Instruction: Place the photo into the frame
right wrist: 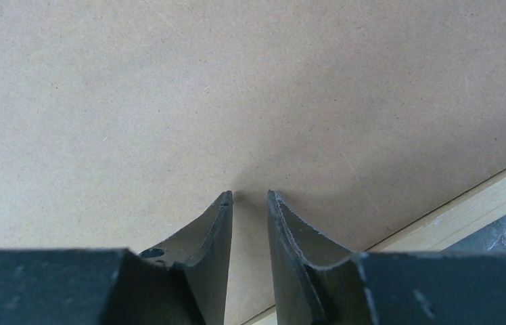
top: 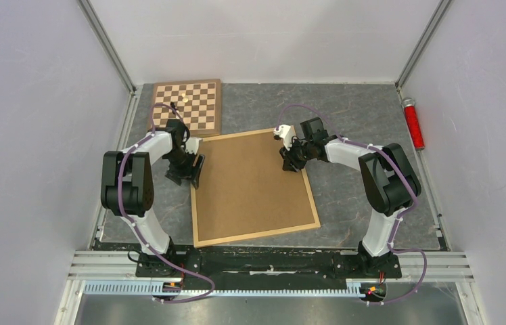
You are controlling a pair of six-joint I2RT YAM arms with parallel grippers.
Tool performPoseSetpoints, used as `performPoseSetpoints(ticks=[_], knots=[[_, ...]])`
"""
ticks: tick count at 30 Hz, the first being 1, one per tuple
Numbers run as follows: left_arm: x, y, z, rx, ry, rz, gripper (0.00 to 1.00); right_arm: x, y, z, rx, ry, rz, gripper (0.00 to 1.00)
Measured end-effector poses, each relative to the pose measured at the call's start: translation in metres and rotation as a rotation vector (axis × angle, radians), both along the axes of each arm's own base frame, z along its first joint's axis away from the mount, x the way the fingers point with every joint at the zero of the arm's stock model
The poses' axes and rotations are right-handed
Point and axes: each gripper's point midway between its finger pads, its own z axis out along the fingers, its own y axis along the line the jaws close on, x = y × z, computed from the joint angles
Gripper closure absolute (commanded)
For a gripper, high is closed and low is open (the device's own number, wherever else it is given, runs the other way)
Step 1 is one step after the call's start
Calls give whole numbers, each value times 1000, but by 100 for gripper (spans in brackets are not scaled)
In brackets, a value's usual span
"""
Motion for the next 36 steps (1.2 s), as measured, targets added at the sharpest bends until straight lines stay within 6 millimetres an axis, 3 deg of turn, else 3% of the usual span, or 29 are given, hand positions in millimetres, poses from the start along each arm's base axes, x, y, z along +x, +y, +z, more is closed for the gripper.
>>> performPoseSetpoints(ticks=[9,20,36], knots=[[4,-12,4,-59,-25,-10,24,0,0,0,0,0,0,72],[7,1,7,-57,-36,33,24,0,-1,0,0,1,-1,72],[8,4,12,-54,-54,42,25,1,-1,0,0,1,-2,72]])
